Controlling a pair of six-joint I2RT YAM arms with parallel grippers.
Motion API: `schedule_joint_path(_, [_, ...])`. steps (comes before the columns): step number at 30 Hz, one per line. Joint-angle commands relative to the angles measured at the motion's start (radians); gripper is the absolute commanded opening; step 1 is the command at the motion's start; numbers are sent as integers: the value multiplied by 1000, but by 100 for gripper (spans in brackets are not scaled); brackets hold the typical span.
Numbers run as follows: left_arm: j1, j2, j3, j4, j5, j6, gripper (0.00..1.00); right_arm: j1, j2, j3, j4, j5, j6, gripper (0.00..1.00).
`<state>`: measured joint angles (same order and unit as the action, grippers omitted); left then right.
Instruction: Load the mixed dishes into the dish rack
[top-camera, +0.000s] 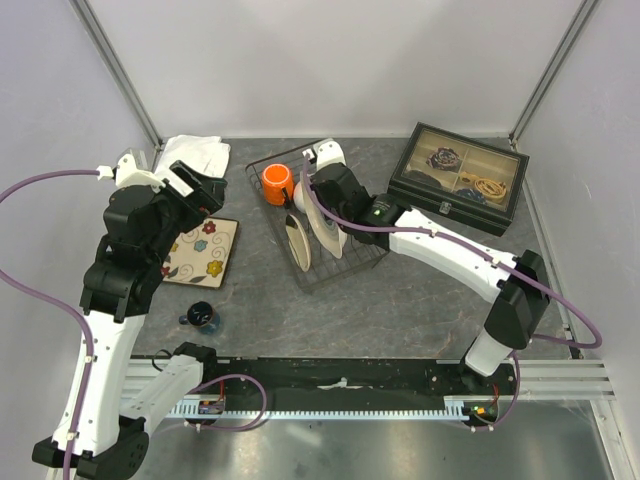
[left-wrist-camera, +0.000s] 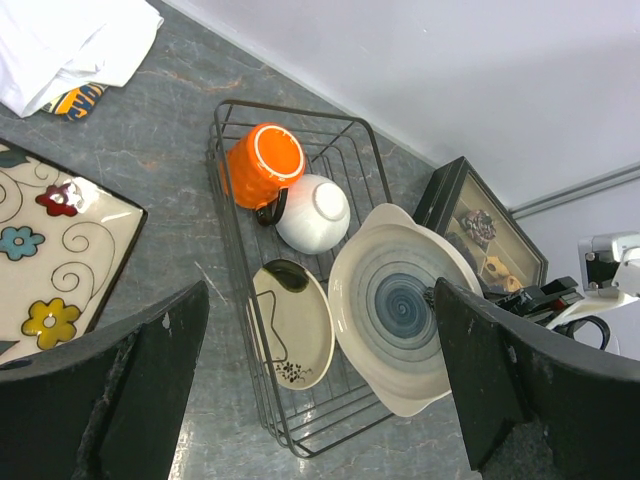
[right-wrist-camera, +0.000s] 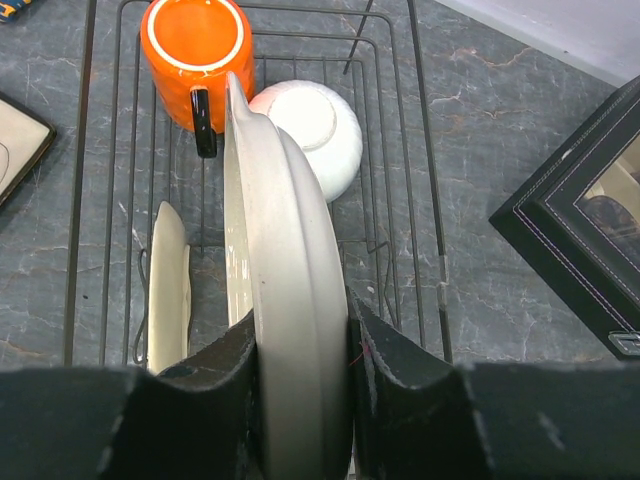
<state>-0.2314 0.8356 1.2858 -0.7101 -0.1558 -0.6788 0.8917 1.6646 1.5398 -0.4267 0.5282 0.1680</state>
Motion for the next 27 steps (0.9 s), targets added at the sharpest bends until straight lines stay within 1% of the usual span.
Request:
schedule_joint_path(1, [3,-9,4,3,-14,41,99,-2,-25,56,120,39,1,0])
schedule_joint_path(18, [3,-16,-20,3,-22,41,99,1,23,63,100,73,-35,0])
schedule_joint_path(27, [4,-23,-34,4,-27,42,99,27,67,74,94,111,-73,0])
